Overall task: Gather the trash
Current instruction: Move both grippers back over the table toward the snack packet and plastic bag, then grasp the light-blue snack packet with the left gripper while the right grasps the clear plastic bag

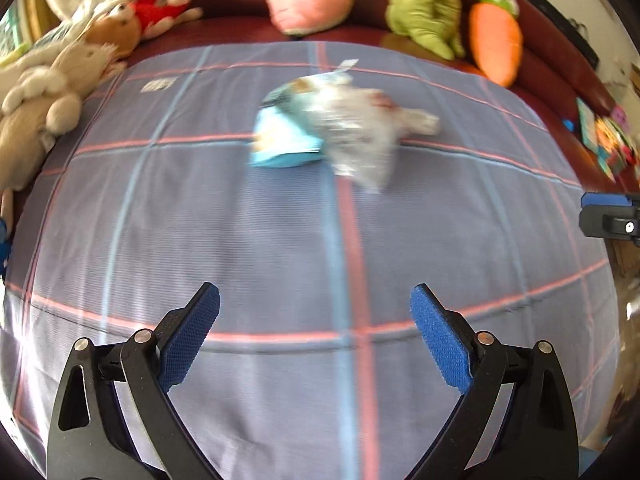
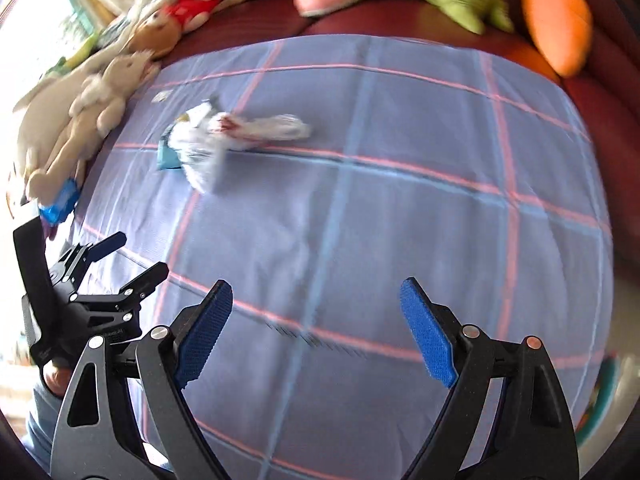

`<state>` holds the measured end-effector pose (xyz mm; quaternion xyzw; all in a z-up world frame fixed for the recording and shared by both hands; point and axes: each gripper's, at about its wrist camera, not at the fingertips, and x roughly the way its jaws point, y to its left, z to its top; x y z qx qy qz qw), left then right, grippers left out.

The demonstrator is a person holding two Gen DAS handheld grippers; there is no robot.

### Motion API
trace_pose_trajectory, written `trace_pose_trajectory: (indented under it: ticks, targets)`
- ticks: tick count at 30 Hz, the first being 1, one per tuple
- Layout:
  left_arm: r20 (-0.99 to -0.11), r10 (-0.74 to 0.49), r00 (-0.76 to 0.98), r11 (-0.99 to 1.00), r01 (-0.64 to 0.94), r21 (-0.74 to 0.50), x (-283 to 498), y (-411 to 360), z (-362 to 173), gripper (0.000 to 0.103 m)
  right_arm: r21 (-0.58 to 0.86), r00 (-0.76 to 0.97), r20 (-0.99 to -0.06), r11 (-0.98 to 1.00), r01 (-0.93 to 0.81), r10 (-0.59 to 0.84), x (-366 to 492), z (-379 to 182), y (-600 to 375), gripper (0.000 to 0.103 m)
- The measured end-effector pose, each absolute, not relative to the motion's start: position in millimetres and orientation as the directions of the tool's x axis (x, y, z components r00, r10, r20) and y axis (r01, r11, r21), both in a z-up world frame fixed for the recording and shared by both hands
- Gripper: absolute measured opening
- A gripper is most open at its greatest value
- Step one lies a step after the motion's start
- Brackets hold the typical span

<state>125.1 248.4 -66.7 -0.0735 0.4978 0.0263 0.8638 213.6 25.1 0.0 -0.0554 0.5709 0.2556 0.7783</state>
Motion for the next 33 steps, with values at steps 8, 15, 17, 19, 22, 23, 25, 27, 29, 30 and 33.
trace_pose_trajectory:
  ticks: [8, 15, 17, 19, 22, 23, 25, 27, 29, 30, 33]
  targets:
    - [-0.861, -0.032, 0.507, 0.977, -0.166, -0.134, 151.1, 302.4, -78.6, 0.096, 0.22, 0.146, -0.922, 0.798, -0.561, 0.358, 266.1, -11.8, 106.4, 0.082]
    - [-0.841, -0.056, 0.538, 0.985, -0.106, -0.133, 168.3, 307.1, -73.1, 0.096, 0.267, 0.078, -0.916, 0.743, -0.613, 0.394, 300.3, -29.1, 154.9, 0.082]
    - [-0.839, -0.056, 0.542, 0.988, -0.091, -0.125, 170.6, 304.6, -73.1, 0.096, 0.257, 0.076, -0.92, 0.735, -0.627, 0.386, 305.3, -34.0, 164.2, 0.082]
    - [-0.84, -0.059, 0.539, 0.989, -0.084, -0.123, 172.8, 302.0, -74.3, 0.096, 0.252, 0.066, -0.925, 0.731, -0.634, 0.375, 310.0, -42.1, 170.2, 0.082]
    - [-0.847, -0.065, 0.528, 0.989, -0.076, -0.124, 178.4, 300.5, -78.2, 0.096, 0.252, 0.053, -0.929, 0.729, -0.636, 0.367, 311.3, -51.3, 168.7, 0.073]
    - [-0.848, -0.064, 0.527, 0.991, -0.069, -0.117, 180.0, 299.0, -78.3, 0.096, 0.251, 0.049, -0.93, 0.723, -0.643, 0.365, 310.2, -51.9, 168.2, 0.052]
    - [-0.848, -0.053, 0.527, 0.993, -0.064, -0.101, 184.4, 296.8, -77.5, 0.096, 0.231, 0.065, -0.933, 0.726, -0.648, 0.355, 310.7, -48.6, 165.0, 0.021]
    - [-0.846, -0.056, 0.53, 0.992, -0.065, -0.106, 188.3, 296.2, -75.3, 0.096, 0.221, 0.076, -0.935, 0.739, -0.636, 0.345, 312.9, -46.1, 159.9, 0.015]
    - [-0.842, -0.053, 0.537, 0.992, -0.065, -0.104, 193.1, 295.9, -70.8, 0.096, 0.206, 0.091, -0.937, 0.744, -0.636, 0.338, 312.8, -42.1, 154.4, 0.013]
    - [-0.839, -0.051, 0.542, 0.993, -0.064, -0.102, 194.1, 296.2, -68.5, 0.096, 0.202, 0.096, -0.937, 0.745, -0.636, 0.336, 312.7, -40.1, 152.0, 0.013]
    - [-0.831, -0.063, 0.553, 0.99, -0.068, -0.12, 201.0, 298.4, -60.4, 0.096, 0.191, 0.112, -0.938, 0.757, -0.625, 0.329, 314.3, -34.7, 142.7, 0.009]
